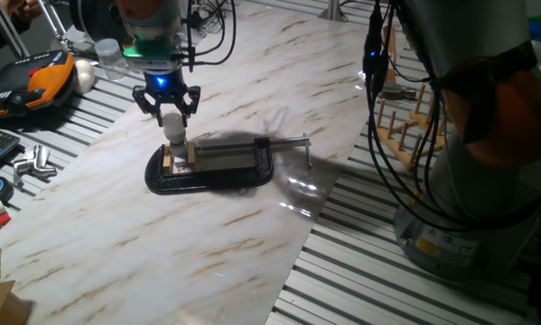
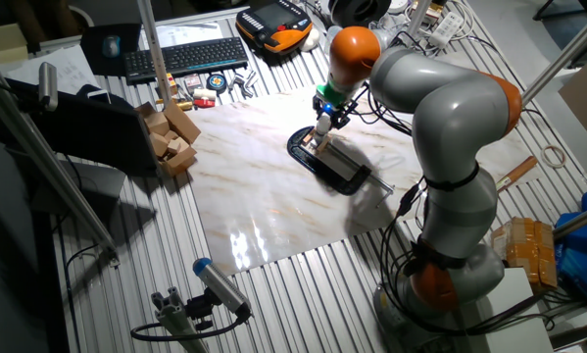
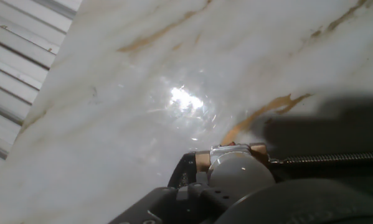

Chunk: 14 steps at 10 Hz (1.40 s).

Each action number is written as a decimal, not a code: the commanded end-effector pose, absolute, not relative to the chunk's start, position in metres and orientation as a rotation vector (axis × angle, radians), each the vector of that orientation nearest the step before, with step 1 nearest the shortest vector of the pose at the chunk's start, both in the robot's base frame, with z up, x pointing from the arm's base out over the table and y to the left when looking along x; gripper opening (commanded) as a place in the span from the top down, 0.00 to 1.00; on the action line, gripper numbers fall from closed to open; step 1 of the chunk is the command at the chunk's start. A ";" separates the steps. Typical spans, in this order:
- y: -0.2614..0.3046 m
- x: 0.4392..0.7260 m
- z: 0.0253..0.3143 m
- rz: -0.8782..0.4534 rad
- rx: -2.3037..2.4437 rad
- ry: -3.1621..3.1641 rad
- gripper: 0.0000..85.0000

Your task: Take out the light bulb by rotating it

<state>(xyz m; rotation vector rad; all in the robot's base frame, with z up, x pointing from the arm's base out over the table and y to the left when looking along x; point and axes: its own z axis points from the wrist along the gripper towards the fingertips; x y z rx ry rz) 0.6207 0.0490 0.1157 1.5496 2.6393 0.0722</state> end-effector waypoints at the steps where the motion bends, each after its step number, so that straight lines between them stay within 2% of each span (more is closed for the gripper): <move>1: 0.049 0.621 0.117 0.061 1.531 2.640 1.00; 6: 0.051 0.622 0.121 0.030 1.411 2.695 1.00; 14: 0.052 0.621 0.125 -0.017 0.897 2.867 1.00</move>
